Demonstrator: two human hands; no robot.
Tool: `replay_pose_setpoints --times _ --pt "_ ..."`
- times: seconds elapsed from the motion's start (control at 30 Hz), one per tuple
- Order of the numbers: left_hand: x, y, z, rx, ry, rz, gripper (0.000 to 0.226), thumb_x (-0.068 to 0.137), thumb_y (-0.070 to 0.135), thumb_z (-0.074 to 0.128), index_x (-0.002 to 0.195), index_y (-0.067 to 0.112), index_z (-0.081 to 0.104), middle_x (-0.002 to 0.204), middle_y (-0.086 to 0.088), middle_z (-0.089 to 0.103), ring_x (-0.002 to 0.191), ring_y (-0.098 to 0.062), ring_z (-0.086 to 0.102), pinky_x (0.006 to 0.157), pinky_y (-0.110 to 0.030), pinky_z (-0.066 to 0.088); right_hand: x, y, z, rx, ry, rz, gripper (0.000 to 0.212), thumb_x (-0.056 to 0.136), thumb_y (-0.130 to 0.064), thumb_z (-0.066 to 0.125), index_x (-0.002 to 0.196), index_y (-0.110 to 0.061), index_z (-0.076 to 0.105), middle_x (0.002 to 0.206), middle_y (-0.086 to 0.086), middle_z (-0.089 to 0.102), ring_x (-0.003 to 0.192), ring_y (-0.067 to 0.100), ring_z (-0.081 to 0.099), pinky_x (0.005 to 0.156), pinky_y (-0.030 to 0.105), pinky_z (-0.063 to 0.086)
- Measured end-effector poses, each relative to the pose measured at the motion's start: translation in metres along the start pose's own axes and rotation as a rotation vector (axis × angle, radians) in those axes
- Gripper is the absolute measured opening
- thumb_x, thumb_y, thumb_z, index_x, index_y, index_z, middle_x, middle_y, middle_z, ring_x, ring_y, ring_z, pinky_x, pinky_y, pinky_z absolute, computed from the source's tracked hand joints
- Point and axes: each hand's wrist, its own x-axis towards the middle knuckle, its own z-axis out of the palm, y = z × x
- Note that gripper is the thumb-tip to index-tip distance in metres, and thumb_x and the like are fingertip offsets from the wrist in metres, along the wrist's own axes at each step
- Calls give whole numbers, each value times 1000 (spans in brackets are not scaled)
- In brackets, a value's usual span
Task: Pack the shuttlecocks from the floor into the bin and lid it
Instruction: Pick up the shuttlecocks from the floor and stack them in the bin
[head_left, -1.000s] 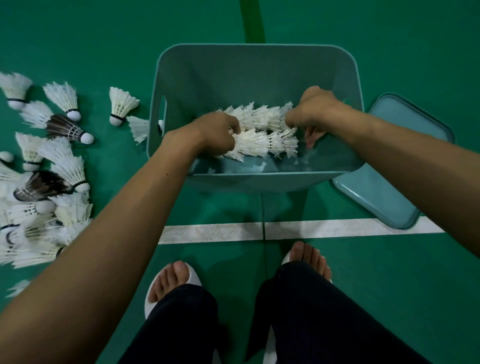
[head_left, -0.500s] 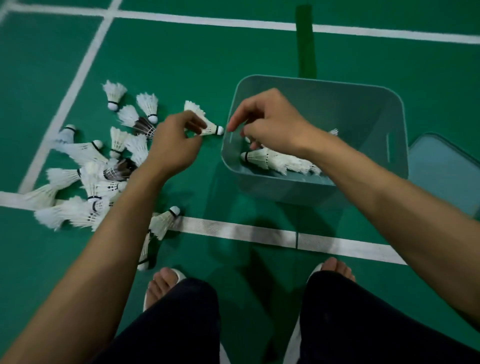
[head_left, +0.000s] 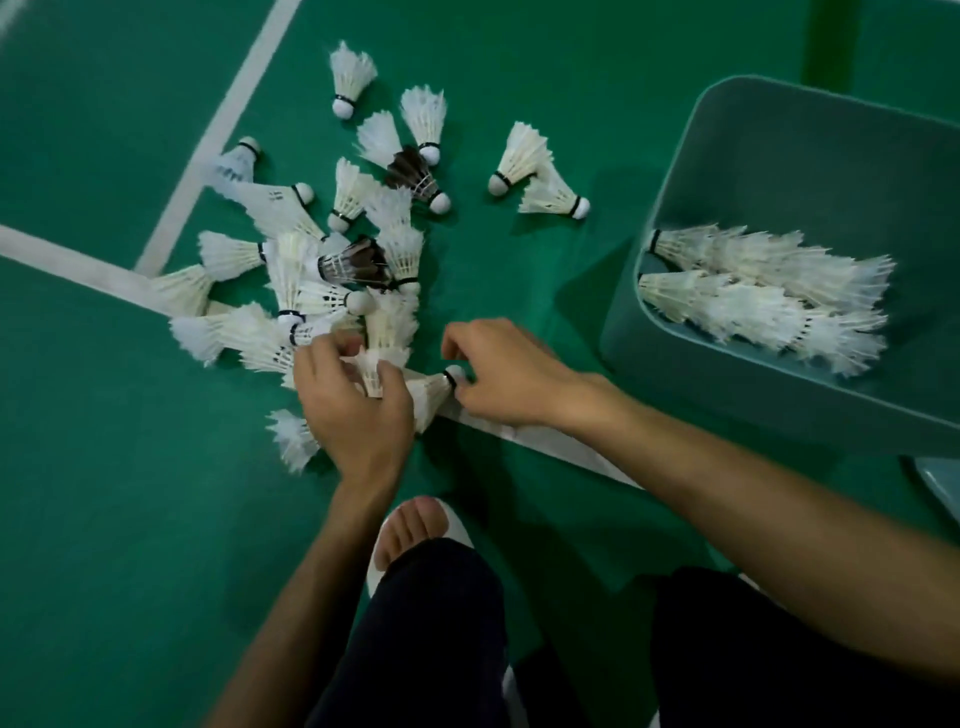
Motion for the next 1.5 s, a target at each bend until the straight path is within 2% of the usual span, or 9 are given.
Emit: replay_pose_setpoints --times 0.17,0.47,0.63,0.77,0.87,1.0,1.1,1.33,1.5 --pt "-13 -31 -7 455 -157 -329 53 78 40 67 121 15 49 121 -14 52 114 -36 48 92 -47 36 2 -10 41 -342 -20 -75 62 87 -60 63 127 -16 46 121 13 50 91 37 64 69 38 43" --pt "-27 -36 20 409 -193 -31 61 81 35 74 131 8 51 119 -14 54 109 -33 53 97 -48 45 19 -15 36 -357 139 212 46 101 -48 45 113 -9 66 120 17 54 101 35 62 69 36 37" --pt "-31 -33 26 324 -244 73 38 89 34 71 115 12 54 106 -7 59 86 -28 62 63 -36 45 30 9 15 154 179 335 26 99 -27 49 87 -5 53 82 12 63 72 32 67 59 37 49" --pt "-17 -25 26 358 -297 -6 55 88 57 68 117 16 45 108 -4 55 80 -29 61 55 -33 41 32 22 2 828 157 559 19 98 -17 56 92 0 61 88 25 71 53 32 74 65 49 62" --pt "-5 -17 29 360 -297 -26 63 85 64 69 117 16 42 108 -4 52 82 -28 58 58 -36 42 31 29 4 517 275 588 43 101 -39 49 103 1 66 91 19 73 67 32 75 74 49 63" --pt "1 -6 34 350 -281 -18 69 78 53 79 124 17 43 118 -4 52 103 -29 58 66 -43 53 23 28 12 108 539 361 39 102 -46 48 116 -11 57 112 10 59 100 30 57 78 38 49" --pt "0 -1 40 345 -328 -7 67 83 49 77 127 16 40 121 -5 55 105 -30 59 66 -41 49 23 31 14 -32 459 178 31 97 -41 58 109 -12 58 109 6 58 105 24 51 81 39 49" --pt "8 8 39 296 -537 149 72 94 29 56 156 33 19 124 -9 52 73 -31 58 57 -36 39 26 30 16 -6 314 144 17 98 -24 56 110 -13 58 88 9 71 83 34 66 79 41 52" --pt "10 24 30 229 -519 31 32 93 31 46 122 21 38 103 -9 59 75 -32 54 63 -39 36 25 29 9 27 339 101 9 94 -17 55 100 -14 61 73 1 64 75 30 63 73 40 51"
